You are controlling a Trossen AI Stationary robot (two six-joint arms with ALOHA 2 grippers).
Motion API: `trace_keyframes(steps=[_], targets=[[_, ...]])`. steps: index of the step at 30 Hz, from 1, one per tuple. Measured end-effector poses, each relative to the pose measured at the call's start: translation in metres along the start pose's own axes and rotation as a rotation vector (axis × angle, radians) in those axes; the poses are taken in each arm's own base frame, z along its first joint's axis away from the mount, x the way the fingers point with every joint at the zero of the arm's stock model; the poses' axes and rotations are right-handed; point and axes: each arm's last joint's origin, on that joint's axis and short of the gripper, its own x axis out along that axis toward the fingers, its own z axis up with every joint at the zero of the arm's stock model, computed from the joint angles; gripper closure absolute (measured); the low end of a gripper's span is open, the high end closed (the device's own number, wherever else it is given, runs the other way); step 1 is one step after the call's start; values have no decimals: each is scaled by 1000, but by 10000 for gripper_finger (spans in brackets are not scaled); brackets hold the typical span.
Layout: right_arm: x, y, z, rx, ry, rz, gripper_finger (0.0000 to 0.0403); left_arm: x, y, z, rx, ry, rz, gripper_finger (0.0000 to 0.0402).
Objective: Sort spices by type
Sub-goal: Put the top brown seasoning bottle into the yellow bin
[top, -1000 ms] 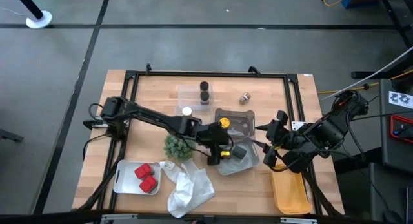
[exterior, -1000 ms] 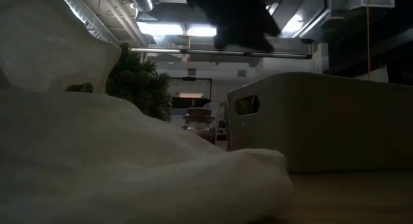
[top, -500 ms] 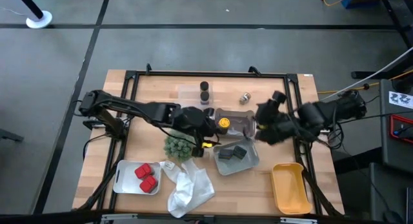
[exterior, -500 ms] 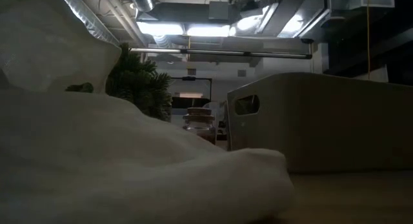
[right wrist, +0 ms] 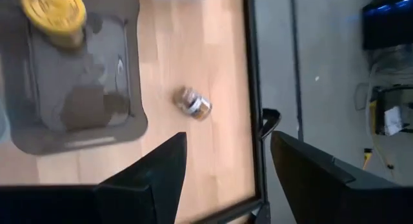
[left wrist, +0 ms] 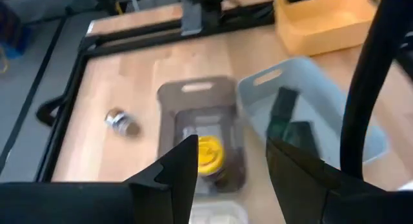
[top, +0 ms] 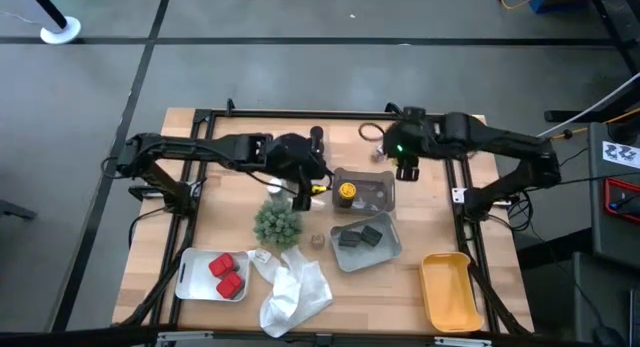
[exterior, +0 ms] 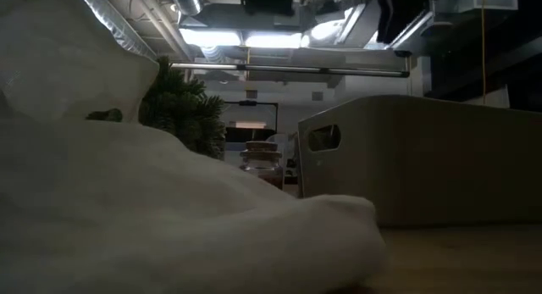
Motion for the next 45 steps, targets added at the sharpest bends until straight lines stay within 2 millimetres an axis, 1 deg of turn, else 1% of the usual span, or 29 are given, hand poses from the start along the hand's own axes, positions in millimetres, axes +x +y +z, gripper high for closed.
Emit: trace_keyframes(steps=[7,11,15,21,26,32,36,40,45], targets=[[47,-29,12,-94,85,58,180,15,32,-26,-56,21,66,235],[76,-40,15,-141,145,120,180,20,46,-39,-91,30,69,235],[106,-49,16,-170,208,186,180,21,55,-45,-107,39,86,235],[150,-56,17,-186,274,301,180,21,60,-48,-96,49,99,235],[184,-57,20,-214,297,343,180,21,61,-49,-91,53,100,235],[214,-53,20,-242,346,372,180,20,60,-54,-103,105,86,235],[231,-42,11,-278,382,383,180,20,58,-58,-125,153,74,235],[244,-28,-2,-290,413,406,180,20,58,-59,-136,159,73,235],[261,-19,-9,-343,367,359,180,20,58,-59,-141,158,73,235]])
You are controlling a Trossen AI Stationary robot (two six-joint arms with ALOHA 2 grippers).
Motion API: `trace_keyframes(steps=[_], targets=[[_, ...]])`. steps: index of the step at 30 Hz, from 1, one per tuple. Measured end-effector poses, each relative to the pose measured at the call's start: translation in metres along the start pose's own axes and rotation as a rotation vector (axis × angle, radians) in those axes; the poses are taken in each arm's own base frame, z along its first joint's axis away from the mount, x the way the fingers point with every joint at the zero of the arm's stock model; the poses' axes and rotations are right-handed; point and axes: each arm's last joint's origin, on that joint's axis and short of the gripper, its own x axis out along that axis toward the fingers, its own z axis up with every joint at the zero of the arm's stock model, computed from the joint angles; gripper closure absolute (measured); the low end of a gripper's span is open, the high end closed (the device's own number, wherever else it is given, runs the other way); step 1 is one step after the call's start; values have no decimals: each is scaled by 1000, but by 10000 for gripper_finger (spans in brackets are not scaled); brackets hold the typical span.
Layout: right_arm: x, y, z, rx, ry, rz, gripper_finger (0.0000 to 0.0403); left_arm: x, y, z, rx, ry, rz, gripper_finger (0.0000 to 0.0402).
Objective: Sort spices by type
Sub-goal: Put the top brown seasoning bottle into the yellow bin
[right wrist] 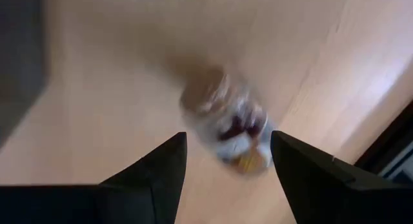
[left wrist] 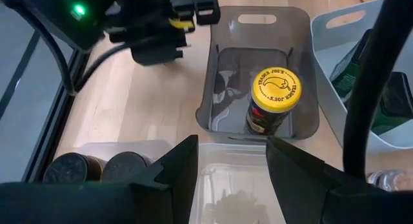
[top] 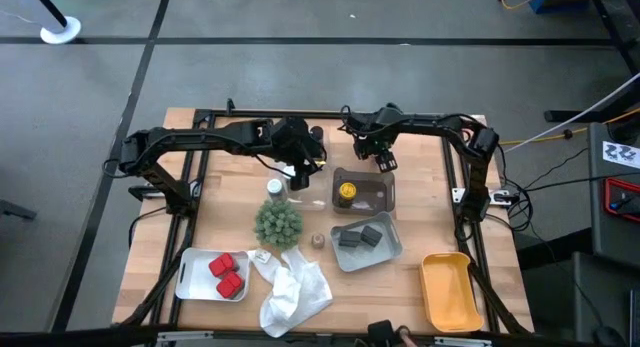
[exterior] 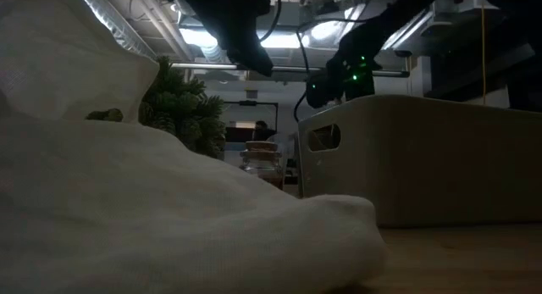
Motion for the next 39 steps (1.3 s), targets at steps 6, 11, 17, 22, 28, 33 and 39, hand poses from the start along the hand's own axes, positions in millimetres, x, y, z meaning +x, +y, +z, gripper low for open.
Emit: trace_keyframes(steps=[6,11,17,22,28,33,39], targets=[[15,2,0,-38,-27,-56,180,0,0,0,-5,-2,0,235],[22,-1,-5,-17,-37,-36,182,0,0,1,-22,-11,2,235],[22,-2,-6,10,-59,-10,210,0,0,1,-26,-10,2,235],[22,-1,-5,13,-67,-5,201,0,0,1,-27,-10,2,235],[19,-1,-6,35,-76,-8,201,0,0,1,-26,-11,2,235],[11,-1,-8,39,-102,-12,210,0,0,1,-27,-11,2,235],[3,0,-11,41,-112,-18,202,0,0,1,-27,-11,2,235]])
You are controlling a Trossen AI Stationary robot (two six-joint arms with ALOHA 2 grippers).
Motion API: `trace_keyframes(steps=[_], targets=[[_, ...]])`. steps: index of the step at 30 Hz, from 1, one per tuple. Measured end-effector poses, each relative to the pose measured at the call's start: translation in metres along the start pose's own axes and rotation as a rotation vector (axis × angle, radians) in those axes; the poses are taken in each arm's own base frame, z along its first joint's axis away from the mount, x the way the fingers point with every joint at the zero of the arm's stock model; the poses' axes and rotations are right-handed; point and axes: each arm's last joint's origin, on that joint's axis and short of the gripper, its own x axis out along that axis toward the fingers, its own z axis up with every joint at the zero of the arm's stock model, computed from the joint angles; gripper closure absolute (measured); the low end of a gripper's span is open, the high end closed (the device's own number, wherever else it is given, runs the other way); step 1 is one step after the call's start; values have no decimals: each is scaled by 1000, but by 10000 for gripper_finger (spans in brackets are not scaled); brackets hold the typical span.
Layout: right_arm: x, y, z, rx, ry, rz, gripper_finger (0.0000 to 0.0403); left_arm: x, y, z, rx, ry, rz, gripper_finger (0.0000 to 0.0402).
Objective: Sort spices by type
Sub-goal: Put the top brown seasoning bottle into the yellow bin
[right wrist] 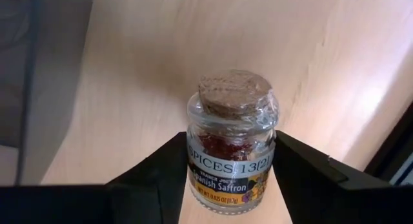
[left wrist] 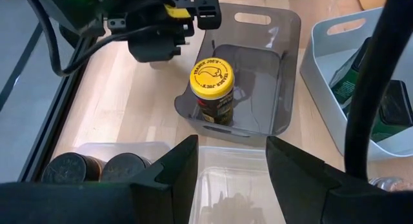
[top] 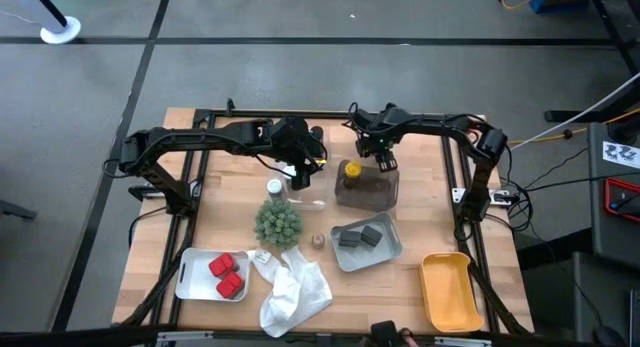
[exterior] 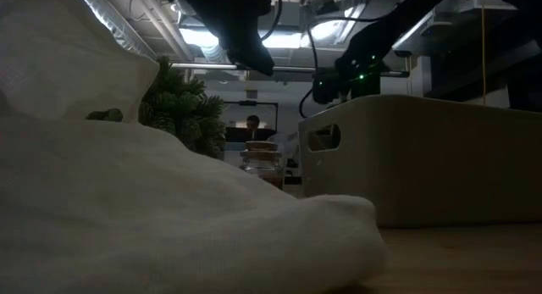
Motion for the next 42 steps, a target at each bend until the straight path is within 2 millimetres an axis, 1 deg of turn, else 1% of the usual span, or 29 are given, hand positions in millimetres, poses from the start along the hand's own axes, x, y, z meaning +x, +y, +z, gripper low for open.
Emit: trace_keyframes(steps=[3,7,11,15,18,21,26,29,33,38,42], targets=[[-8,0,-2,3,-11,-11,207,0,0,0,0,0,0,235],[-24,0,-6,11,-44,-47,207,0,0,0,14,-1,-1,235],[-47,1,-13,56,-95,-98,205,0,-6,2,31,-8,-13,235],[-75,12,-18,99,-157,-135,207,0,-15,7,50,-53,-26,235],[-98,25,-17,115,-235,-149,205,0,-21,12,97,-96,-33,235],[-117,42,-13,125,-331,-126,204,-1,-26,18,128,-155,-34,235],[-141,74,-4,153,-444,-81,203,-3,-33,27,124,-242,-41,235],[-149,93,4,158,-480,-49,202,-4,-37,31,74,-285,-52,235],[-155,120,15,137,-506,3,202,0,-46,31,33,-282,-78,235],[-163,154,27,102,-541,52,202,5,-59,32,48,-289,-108,235],[-169,176,34,110,-580,70,202,10,-76,34,76,-310,-143,235]])
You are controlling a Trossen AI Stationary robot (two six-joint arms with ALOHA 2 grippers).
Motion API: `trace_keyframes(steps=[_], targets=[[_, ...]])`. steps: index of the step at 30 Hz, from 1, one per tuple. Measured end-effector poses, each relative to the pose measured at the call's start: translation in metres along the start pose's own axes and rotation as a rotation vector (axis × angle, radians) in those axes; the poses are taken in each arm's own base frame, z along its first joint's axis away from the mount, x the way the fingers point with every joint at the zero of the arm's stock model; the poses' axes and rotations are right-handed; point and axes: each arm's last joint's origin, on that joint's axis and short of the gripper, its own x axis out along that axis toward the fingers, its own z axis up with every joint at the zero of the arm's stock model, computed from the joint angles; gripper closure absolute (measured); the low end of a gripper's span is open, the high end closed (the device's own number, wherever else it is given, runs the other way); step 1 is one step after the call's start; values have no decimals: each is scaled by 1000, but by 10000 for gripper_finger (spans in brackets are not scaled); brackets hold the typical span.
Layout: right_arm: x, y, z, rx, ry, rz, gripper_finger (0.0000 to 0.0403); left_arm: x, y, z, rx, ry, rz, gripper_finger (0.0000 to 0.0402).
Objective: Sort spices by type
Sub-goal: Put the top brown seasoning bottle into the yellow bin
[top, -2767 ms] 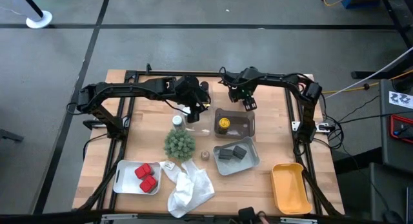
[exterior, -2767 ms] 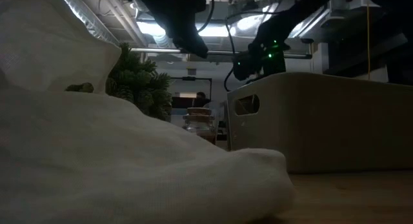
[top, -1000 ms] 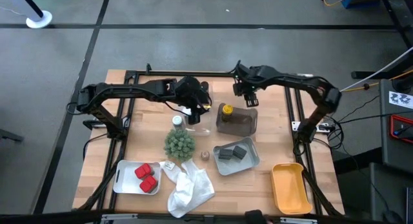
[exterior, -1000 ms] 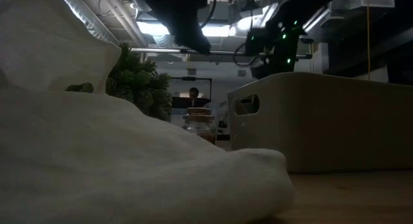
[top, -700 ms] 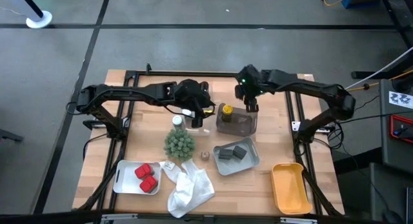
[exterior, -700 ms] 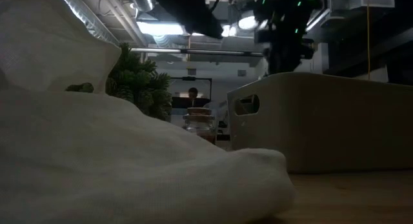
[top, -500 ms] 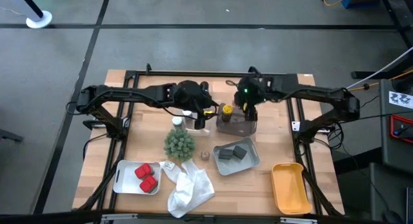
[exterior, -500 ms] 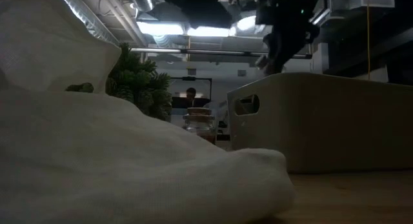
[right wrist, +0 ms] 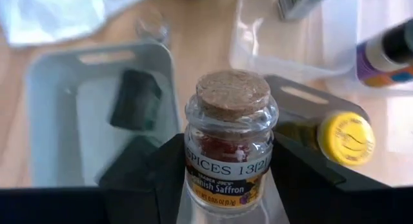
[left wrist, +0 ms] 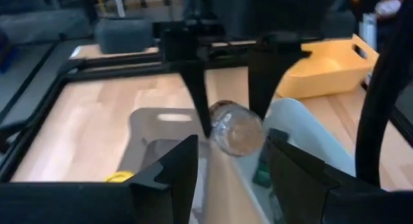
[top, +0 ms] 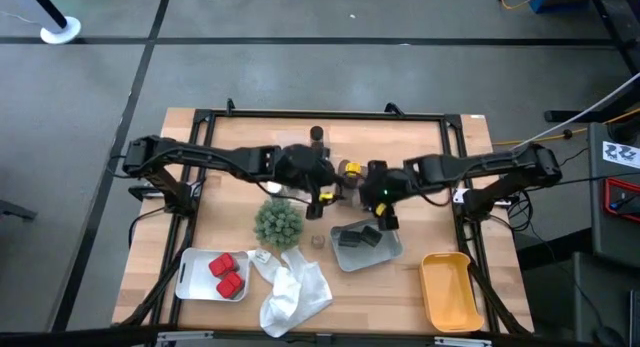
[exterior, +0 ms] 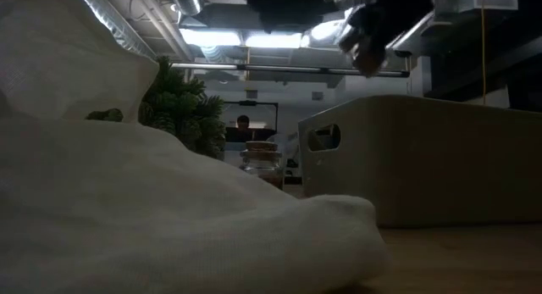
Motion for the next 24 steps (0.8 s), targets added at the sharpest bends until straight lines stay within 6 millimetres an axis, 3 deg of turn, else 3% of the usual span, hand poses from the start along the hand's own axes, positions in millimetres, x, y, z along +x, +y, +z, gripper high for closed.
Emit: trace_keyframes(steps=[8,15,24], targets=[[-3,29,12,59,-117,-70,201,4,-31,-1,103,10,-77,235],[-7,43,19,87,-204,-69,201,-1,-44,1,104,6,-106,235],[-20,48,21,97,-279,-89,201,-59,-36,16,-44,17,-86,235]])
